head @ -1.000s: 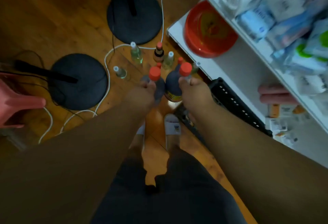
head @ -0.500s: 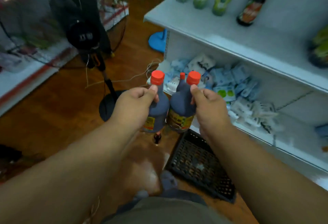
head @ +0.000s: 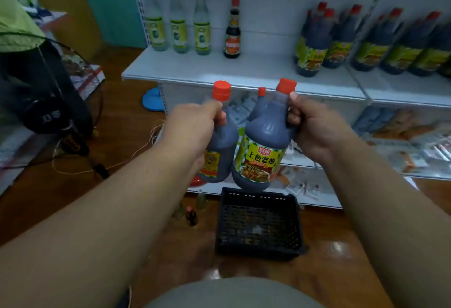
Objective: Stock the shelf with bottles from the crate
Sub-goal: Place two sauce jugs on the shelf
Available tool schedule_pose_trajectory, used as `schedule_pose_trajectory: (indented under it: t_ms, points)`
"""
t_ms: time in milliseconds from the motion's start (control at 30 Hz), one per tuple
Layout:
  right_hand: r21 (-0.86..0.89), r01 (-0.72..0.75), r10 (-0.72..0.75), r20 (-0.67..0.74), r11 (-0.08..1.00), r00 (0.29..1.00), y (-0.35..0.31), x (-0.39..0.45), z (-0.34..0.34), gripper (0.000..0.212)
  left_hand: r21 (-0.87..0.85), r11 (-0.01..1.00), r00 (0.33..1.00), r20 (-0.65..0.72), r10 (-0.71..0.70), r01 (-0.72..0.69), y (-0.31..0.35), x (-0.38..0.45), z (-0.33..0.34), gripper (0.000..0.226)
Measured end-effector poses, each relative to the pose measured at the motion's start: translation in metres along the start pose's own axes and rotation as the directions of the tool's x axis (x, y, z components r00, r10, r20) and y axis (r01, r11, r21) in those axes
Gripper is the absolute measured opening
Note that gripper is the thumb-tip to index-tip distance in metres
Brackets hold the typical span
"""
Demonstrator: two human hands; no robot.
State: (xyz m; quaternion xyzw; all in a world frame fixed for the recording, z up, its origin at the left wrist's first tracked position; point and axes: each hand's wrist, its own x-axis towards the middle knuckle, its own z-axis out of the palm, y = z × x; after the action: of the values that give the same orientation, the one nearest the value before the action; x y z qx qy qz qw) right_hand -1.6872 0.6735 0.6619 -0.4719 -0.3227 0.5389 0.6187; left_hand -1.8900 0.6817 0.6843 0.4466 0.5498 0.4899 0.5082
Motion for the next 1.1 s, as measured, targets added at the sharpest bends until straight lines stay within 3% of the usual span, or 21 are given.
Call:
schedule_pose_trajectory:
  t_ms: [233, 633, 1100]
  points:
    - [0.164, 0.025, -0.016, -0.057, 0.986, 0.998, -0.068, -0.035, -0.127, 0.031, -0.018, 1.000, 0.997, 0.076, 0.020, -0.019, 0.013, -0.044, 0.128, 0.028]
    - [-0.136, 0.062, -0.087, -0.187, 0.989, 0.979, -0.160, -0.044, -0.310, 0.038, -0.090, 0.991, 0.986, 0.145, -0.083, 0.097, 0.008, -0.099, 0.347, 0.028]
    - [-0.163, 0.081, -0.133, -0.334, 0.983, 0.933, -0.202, 0.029, -0.420, 0.035, -0.042, 0.991, 0.950, 0.293, -0.107, 0.124, 0.023, -0.028, 0.501, 0.026]
